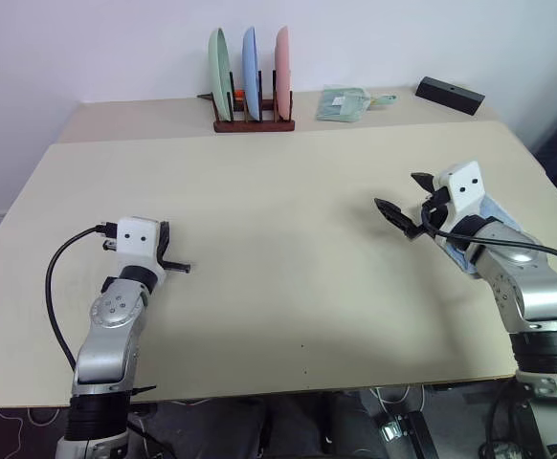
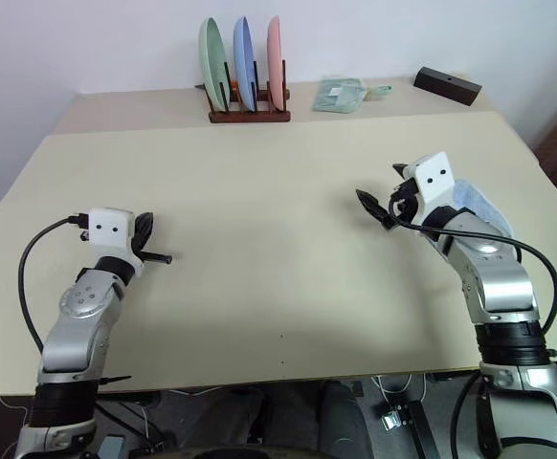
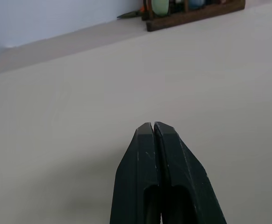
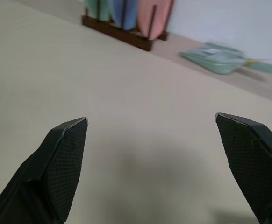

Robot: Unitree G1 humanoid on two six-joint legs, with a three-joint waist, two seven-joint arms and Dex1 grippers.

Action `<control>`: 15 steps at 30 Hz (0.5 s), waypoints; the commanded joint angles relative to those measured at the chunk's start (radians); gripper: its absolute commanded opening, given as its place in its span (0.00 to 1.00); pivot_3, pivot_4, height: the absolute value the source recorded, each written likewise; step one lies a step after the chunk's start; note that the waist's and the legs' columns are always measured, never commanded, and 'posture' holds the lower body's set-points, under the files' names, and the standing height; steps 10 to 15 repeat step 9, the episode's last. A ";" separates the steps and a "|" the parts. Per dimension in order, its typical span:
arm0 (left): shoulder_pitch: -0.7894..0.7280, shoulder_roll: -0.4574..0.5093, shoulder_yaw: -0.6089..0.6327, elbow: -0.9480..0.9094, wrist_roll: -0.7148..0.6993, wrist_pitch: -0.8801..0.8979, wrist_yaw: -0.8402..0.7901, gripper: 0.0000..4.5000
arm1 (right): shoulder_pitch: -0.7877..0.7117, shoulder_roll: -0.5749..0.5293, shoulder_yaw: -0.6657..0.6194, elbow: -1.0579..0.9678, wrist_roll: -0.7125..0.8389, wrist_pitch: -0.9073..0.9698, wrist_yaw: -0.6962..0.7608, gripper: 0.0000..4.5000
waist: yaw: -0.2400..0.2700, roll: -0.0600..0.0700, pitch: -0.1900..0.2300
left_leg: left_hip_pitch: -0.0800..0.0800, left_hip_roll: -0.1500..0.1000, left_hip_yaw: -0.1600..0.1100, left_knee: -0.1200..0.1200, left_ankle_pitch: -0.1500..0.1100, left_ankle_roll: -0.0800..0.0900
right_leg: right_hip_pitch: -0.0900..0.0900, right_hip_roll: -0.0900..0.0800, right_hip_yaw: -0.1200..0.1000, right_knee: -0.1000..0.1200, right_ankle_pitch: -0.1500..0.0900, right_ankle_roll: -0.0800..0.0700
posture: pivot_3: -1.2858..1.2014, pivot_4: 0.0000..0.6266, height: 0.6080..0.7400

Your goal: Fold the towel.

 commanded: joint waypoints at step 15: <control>0.033 -0.006 0.006 -0.079 0.025 0.052 0.041 0.00 | -0.049 0.080 0.008 0.089 -0.068 -0.085 0.039 0.99 | -0.001 0.000 0.000 | 0.000 0.000 0.001 -0.001 0.000 0.000 | -0.001 0.001 0.000 0.000 0.000 0.000 | 0.52 0.24 1.00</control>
